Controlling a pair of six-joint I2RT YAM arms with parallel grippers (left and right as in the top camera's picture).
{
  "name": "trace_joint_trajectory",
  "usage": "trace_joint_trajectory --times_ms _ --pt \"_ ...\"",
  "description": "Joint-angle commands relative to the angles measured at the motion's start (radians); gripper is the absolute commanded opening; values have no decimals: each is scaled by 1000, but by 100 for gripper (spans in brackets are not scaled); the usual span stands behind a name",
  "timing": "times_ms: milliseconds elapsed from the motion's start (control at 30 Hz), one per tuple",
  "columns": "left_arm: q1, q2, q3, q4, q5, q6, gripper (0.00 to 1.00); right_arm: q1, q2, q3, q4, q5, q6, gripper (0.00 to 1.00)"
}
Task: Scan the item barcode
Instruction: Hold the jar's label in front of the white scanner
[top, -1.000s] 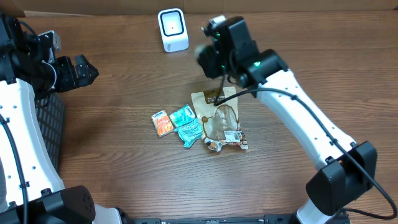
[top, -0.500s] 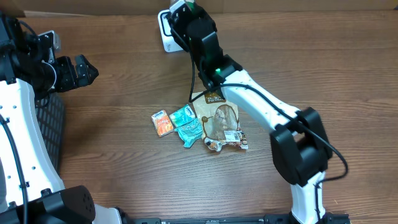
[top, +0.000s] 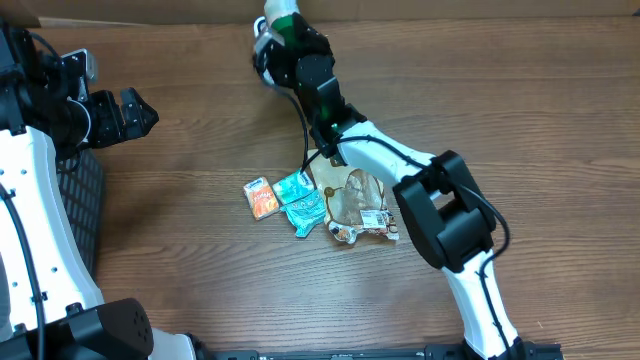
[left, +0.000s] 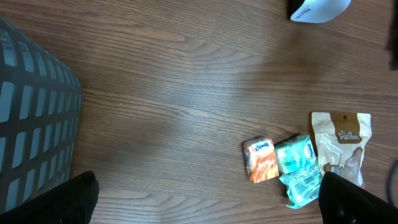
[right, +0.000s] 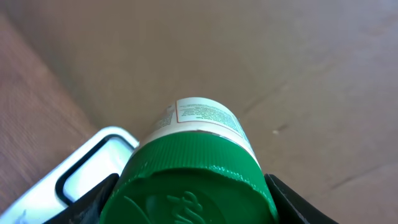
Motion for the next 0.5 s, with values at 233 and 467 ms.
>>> trace_joint_trajectory --times_ms 233,467 --pt "-5 -2 9 1 4 23 100 -5 73 31 80 -80 -240 36" --pt "-5 -2 9 1 4 23 100 -32 77 31 99 -97 -243 36"
